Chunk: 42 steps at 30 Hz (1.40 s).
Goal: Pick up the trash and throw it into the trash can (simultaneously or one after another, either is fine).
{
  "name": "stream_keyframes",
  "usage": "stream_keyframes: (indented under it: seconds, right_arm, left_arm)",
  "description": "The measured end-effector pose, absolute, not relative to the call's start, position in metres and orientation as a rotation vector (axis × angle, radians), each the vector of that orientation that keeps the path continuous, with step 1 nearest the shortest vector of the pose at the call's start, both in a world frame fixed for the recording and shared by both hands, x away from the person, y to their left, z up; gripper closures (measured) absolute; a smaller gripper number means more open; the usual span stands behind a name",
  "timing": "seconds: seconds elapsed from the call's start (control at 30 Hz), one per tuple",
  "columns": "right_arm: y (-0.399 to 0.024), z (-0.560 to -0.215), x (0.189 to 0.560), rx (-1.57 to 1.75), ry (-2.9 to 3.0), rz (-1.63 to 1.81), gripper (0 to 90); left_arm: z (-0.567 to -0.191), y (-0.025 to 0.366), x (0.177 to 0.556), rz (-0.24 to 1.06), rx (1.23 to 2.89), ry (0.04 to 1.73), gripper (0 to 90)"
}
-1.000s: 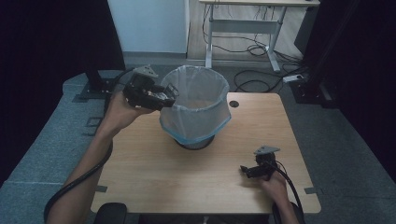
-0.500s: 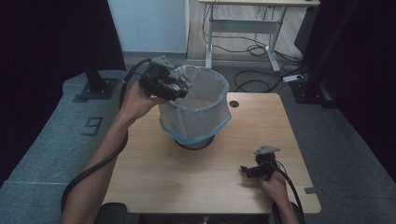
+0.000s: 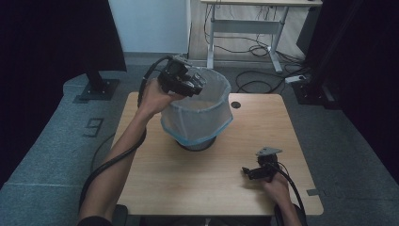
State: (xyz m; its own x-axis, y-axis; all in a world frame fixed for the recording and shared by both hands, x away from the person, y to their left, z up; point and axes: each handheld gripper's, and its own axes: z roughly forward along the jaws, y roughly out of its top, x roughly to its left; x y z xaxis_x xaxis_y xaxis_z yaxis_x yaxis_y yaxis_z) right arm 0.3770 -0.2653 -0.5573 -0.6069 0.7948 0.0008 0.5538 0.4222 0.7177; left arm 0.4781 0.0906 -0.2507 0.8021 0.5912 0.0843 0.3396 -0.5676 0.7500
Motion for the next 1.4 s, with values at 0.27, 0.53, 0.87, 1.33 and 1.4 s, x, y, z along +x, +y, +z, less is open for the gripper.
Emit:
stream_keyframes:
  seconds: [0.27,0.53,0.87,1.33,1.4]
  right_arm:
    - [-0.265,-0.557,0.377,1.155,2.344,0.99,0.0]
    - [-0.265,-0.557,0.377,1.152,2.347,0.991,0.0]
    - [-0.265,-0.557,0.377,1.149,2.349,0.992,0.0]
    - [-0.265,-0.557,0.377,1.15,2.349,0.992,0.0]
    - [-0.265,-0.557,0.377,1.149,2.349,0.992,0.0]
  left_arm:
    - [-0.262,0.073,0.495,0.42,2.269,0.723,34.0]
    - [-0.27,0.066,0.511,0.436,2.322,0.793,20.9]
    - [-0.264,0.082,0.506,0.438,2.271,0.804,0.0]
    - [-0.254,0.108,0.483,0.427,2.202,0.73,0.0]
    - [-0.253,0.112,0.479,0.427,2.198,0.718,0.0]
